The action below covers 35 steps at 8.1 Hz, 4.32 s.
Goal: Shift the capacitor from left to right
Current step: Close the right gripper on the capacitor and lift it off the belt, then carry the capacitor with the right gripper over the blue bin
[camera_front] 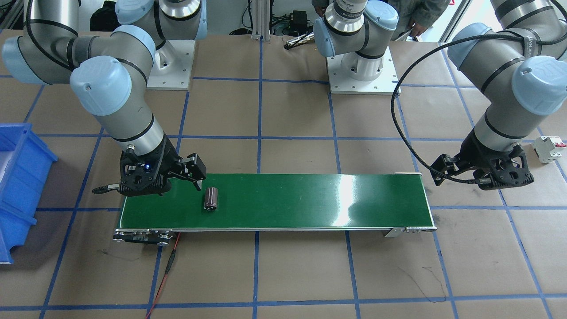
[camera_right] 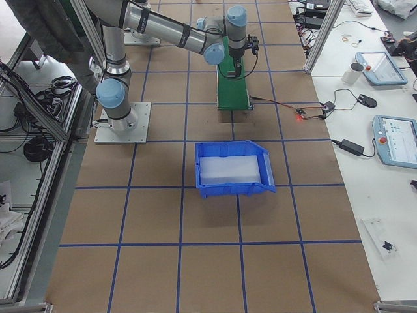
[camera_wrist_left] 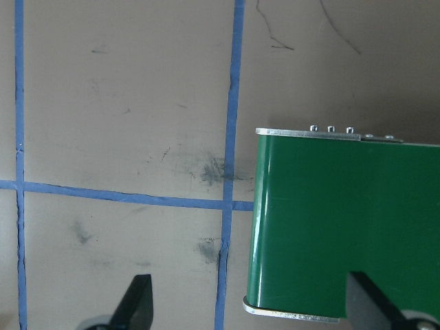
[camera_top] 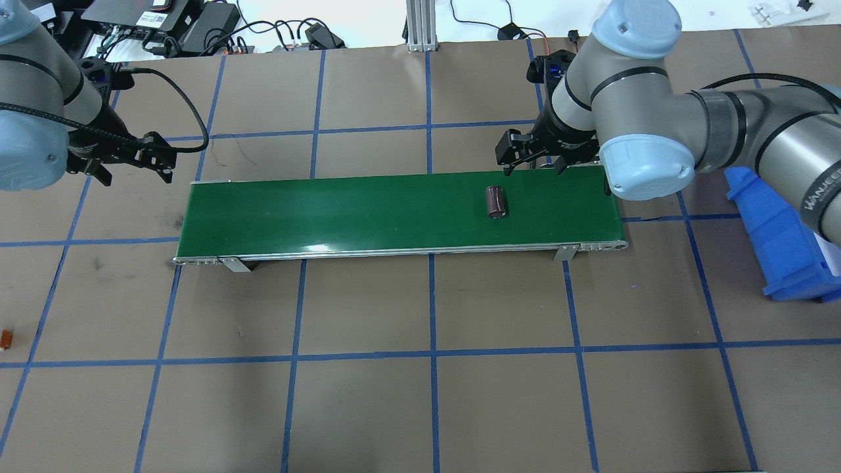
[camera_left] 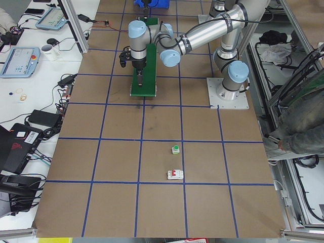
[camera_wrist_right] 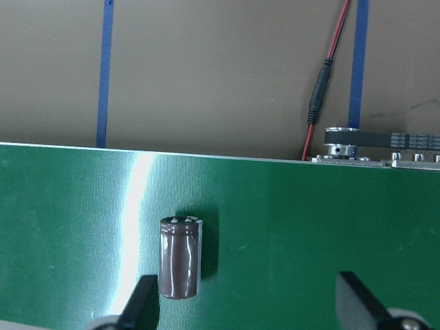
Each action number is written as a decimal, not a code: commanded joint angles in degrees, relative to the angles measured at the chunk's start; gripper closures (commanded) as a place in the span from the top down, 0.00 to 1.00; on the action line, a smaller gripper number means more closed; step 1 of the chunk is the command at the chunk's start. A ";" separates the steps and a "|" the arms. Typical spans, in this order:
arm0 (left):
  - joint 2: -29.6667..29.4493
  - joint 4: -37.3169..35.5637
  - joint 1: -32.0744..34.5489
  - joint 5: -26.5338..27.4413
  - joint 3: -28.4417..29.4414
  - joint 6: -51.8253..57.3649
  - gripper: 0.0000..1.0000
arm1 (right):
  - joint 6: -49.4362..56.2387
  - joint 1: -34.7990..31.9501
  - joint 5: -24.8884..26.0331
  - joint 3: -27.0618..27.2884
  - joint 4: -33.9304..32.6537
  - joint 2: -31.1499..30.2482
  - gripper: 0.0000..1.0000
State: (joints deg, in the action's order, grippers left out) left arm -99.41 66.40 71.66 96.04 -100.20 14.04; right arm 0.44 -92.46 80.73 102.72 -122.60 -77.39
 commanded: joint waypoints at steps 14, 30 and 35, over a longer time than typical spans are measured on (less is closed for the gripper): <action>1.06 0.04 0.23 -0.15 0.00 -1.21 1.00 | 0.87 1.66 6.69 -1.27 6.38 3.05 0.00; 3.61 15.46 4.96 -3.57 6.38 -0.85 1.00 | 44.12 43.77 13.67 -8.24 11.09 8.81 0.00; 2.29 18.06 10.33 -4.36 10.37 -0.77 1.00 | 44.30 43.77 8.65 -8.15 5.36 14.81 0.00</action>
State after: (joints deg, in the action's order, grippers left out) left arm -96.84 84.29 80.32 92.29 -90.08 13.19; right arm 44.88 -48.69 90.29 94.56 -116.64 -63.76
